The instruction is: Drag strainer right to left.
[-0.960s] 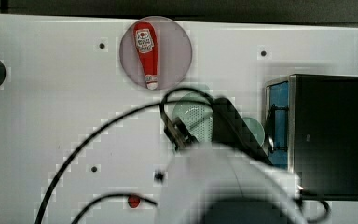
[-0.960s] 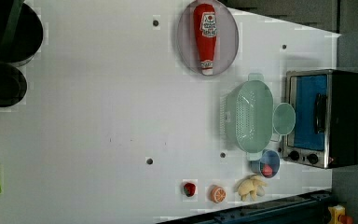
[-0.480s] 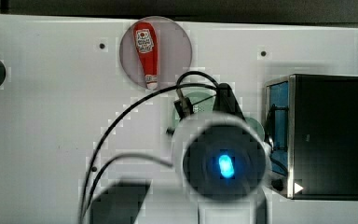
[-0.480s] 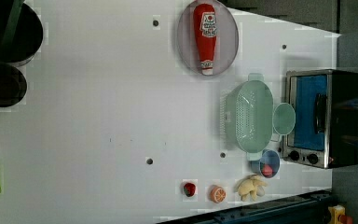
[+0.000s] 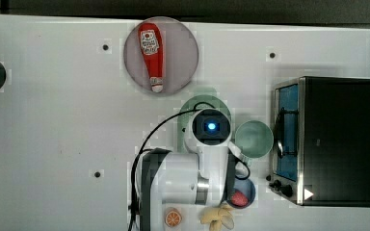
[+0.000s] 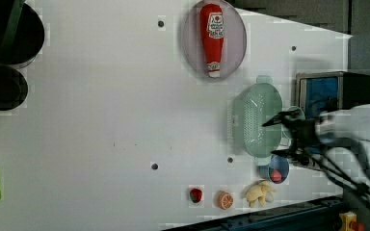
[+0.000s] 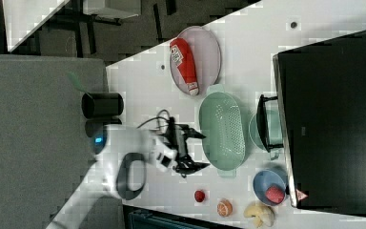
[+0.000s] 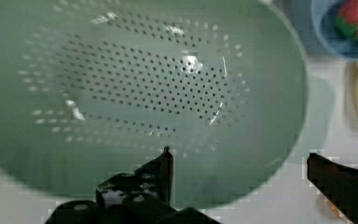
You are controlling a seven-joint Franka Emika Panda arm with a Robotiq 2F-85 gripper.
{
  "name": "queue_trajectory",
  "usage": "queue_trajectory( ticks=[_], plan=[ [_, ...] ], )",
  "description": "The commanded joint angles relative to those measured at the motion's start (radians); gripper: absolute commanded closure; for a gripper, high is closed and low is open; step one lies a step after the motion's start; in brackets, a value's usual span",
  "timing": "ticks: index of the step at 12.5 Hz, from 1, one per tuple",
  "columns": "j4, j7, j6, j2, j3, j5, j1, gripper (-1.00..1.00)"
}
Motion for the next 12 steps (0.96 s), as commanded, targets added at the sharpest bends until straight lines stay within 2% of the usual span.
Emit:
queue_trajectory(
  ticks=[1,7,12],
  plan=[
    [0.019,0.169,0.136,0.018,0.009,-0.021,0.034,-1.0],
    [0.016,0.222,0.33,0.215,0.017,-0.02,0.065,-1.0],
    [0.016,0.306,0.365,0.25,0.019,-0.018,0.107,-1.0]
  ],
)
